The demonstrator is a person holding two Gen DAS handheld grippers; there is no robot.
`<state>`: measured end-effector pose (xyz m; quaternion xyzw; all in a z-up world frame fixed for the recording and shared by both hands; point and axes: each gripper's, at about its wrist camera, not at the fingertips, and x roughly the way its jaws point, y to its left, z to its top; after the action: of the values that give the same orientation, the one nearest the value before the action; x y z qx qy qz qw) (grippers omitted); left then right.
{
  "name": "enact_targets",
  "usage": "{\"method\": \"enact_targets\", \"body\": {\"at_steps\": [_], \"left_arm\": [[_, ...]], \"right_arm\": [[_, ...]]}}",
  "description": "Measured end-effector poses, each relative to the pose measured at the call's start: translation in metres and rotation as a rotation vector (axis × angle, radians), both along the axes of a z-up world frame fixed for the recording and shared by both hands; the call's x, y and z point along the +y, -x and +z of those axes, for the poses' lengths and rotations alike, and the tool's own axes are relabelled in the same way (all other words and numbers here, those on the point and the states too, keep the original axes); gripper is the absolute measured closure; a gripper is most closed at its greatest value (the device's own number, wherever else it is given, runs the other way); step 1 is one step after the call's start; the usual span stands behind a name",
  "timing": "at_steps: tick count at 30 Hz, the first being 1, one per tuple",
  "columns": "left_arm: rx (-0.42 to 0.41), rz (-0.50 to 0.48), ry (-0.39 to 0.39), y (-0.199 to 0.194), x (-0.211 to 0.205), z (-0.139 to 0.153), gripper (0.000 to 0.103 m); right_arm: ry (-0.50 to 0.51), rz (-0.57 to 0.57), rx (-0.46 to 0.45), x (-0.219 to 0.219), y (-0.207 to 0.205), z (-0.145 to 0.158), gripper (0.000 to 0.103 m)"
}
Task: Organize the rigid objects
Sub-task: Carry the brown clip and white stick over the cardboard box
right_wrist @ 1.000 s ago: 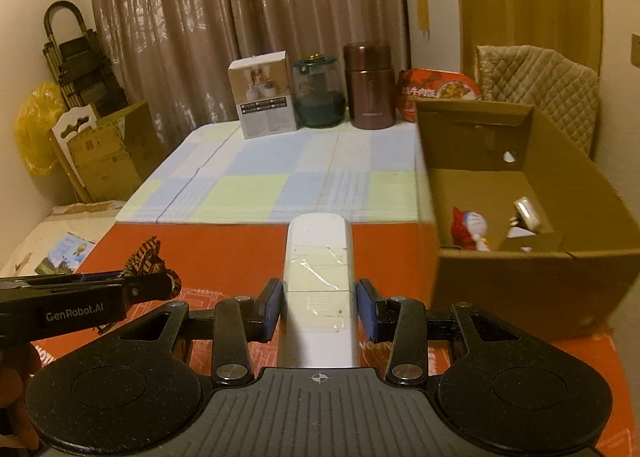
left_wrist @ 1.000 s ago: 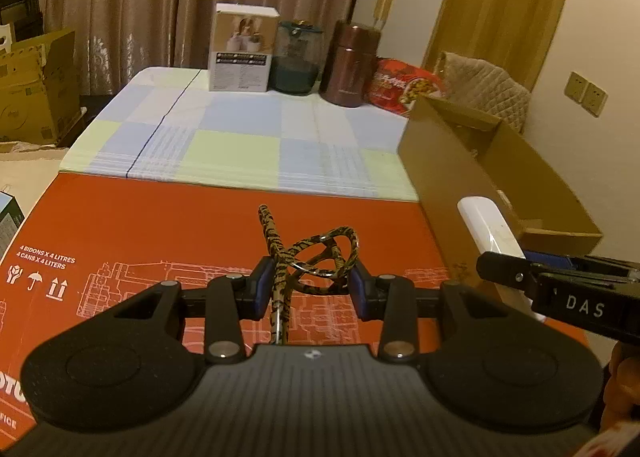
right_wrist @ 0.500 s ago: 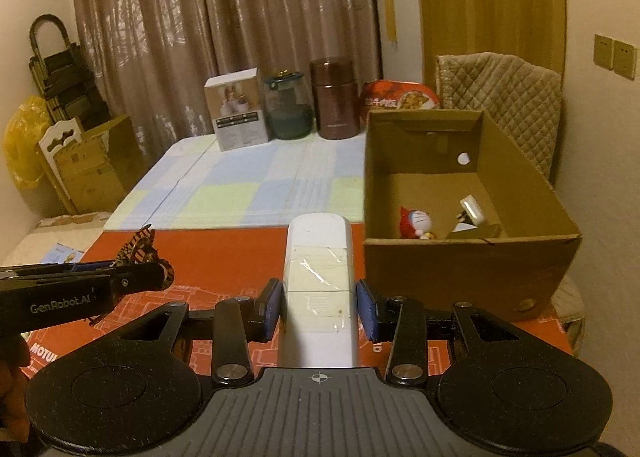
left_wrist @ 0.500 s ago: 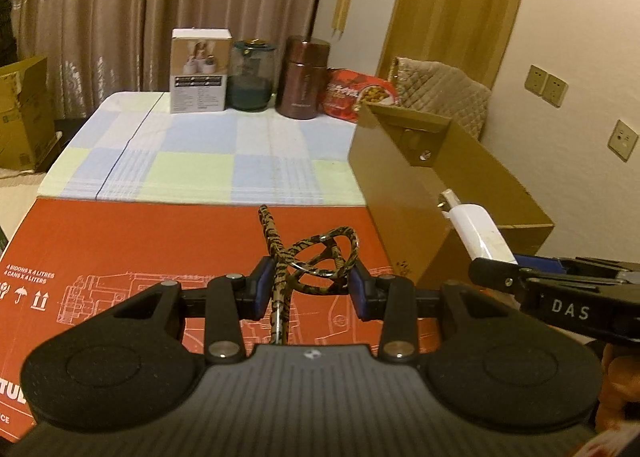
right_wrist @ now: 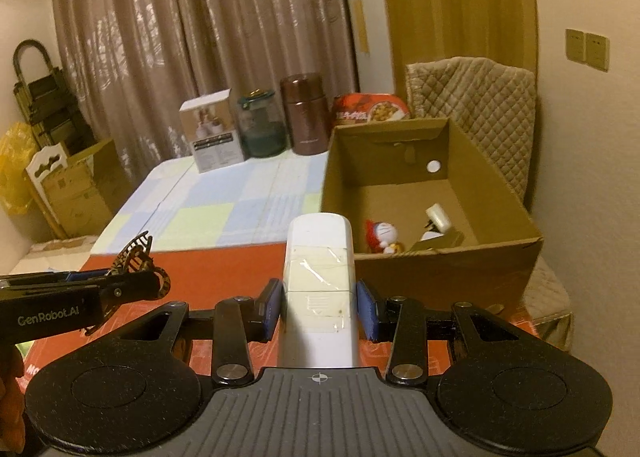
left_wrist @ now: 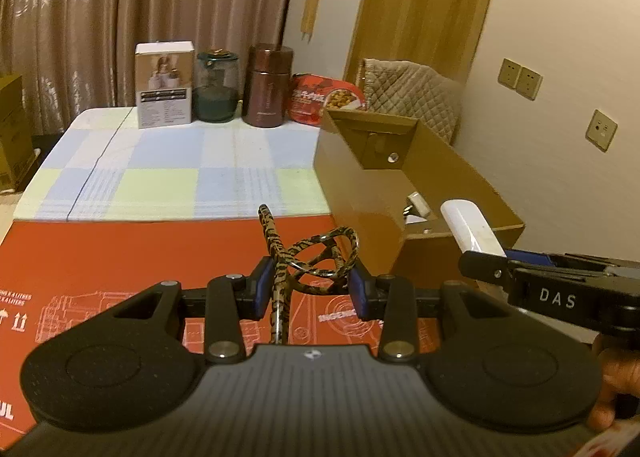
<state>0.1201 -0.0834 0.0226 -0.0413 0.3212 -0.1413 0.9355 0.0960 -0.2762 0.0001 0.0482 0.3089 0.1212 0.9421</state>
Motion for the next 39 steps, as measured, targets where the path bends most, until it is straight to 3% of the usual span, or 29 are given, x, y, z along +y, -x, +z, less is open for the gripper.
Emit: {"method": "enact_targets", "body": {"at_steps": [17, 39], "left_arm": [[-0.007, -0.132, 0.011, -0.031, -0.076, 0.013, 0.069], [0.009, -0.214, 0.002, -0.076, -0.123, 0.003, 0.069]], "right_arm": [[-0.017, -0.125, -0.025, -0.073, -0.024, 0.018, 0.066], [0.012, -0.129, 0.002, -0.103, -0.075, 0.015, 0.066]]}}
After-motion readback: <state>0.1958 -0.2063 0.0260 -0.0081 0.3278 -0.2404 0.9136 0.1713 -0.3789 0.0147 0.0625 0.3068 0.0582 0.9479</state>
